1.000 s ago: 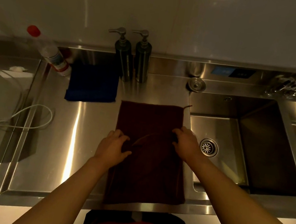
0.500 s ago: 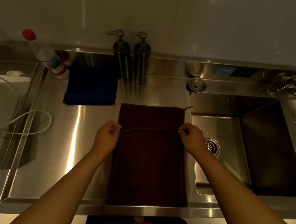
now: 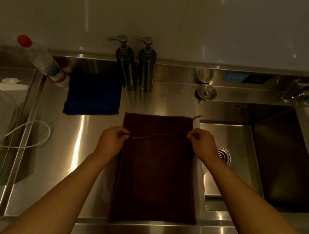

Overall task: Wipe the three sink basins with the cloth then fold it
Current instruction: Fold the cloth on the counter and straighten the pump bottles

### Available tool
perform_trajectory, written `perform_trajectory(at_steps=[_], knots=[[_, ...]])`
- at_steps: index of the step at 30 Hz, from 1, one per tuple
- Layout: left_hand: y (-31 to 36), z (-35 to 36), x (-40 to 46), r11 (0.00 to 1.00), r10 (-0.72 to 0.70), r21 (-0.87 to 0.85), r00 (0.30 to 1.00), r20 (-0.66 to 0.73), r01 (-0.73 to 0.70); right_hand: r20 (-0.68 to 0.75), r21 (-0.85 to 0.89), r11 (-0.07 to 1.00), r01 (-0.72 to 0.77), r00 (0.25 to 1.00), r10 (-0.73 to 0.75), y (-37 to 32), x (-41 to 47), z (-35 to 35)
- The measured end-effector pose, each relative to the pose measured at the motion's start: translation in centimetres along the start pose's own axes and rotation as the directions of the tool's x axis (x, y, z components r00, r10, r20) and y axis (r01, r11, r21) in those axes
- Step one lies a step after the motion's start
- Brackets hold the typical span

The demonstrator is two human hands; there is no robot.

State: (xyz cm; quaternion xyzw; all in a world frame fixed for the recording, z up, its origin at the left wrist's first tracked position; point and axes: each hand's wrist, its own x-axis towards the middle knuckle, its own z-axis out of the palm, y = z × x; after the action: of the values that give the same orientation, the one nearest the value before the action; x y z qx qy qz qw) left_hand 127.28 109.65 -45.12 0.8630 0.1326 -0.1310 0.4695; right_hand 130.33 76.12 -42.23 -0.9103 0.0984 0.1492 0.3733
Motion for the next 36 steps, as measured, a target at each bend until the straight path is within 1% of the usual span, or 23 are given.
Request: perform_trajectory(at_steps=[2, 7, 9, 15, 18, 23, 27, 29, 32, 33, 36], knots=[[0.1, -0.3, 0.8, 1.000, 0.011, -0.009, 0.999, -0.038, -0.012, -0.013, 0.003, 1.000, 0.003, 1.000, -0.003, -0.1, 0.6, -0.2], [1.1, -0.8, 3.4, 1.000, 0.007, 0.021, 0.998, -0.055, -0.005, -0.051, 0.010, 1.000, 0.022, 0.998, -0.022, -1.1, 2.9, -1.0], [1.7, -0.8, 4.6, 1.000, -0.001, 0.006, 0.998, -0.070, 0.001, -0.046, 0.006, 1.000, 0.030, 0.999, -0.029, -1.5, 4.0, -1.1], [3.0, -0.6, 7.3, 0.997, -0.070, -0.035, 0.990, -0.125, 0.066, -0.027, -0.039, 0.999, -0.021, 0.999, 0.020, -1.7, 6.9, -0.5], [3.1, -0.4, 7.8, 0.992, -0.122, 0.006, 0.984, -0.133, 0.124, -0.038, -0.058, 0.998, -0.040, 0.999, 0.037, -1.6, 7.7, 0.2], [2.3, -0.2, 7.6, 0.981, -0.137, 0.111, 0.975, -0.173, 0.158, -0.057, -0.094, 0.993, -0.073, 0.996, 0.067, -0.9, 7.9, 0.4], [1.8, -0.5, 5.9, 0.984, -0.058, 0.150, 0.974, -0.220, 0.093, -0.129, -0.057, 0.998, -0.036, 0.991, 0.028, -0.4, 7.4, 0.0], [1.5, -0.3, 4.3, 0.985, -0.030, 0.163, 0.980, -0.197, 0.063, -0.137, -0.044, 0.998, -0.044, 0.990, 0.037, -0.2, 6.5, -0.3], [0.4, 0.4, 0.9, 0.984, 0.017, 0.177, 0.993, -0.120, 0.004, -0.142, -0.018, 0.999, -0.031, 0.989, 0.028, 0.3, 3.8, -0.4], [0.0, 0.7, -0.6, 0.984, 0.030, 0.175, 0.996, -0.089, -0.013, -0.118, 0.006, 1.000, -0.030, 0.993, 0.030, 0.6, 2.5, -0.3], [-0.9, 1.5, -4.8, 0.977, 0.062, 0.206, 0.998, 0.000, -0.061, 0.021, 0.047, 0.999, -0.008, 1.000, 0.007, 1.3, -1.8, 0.4]])
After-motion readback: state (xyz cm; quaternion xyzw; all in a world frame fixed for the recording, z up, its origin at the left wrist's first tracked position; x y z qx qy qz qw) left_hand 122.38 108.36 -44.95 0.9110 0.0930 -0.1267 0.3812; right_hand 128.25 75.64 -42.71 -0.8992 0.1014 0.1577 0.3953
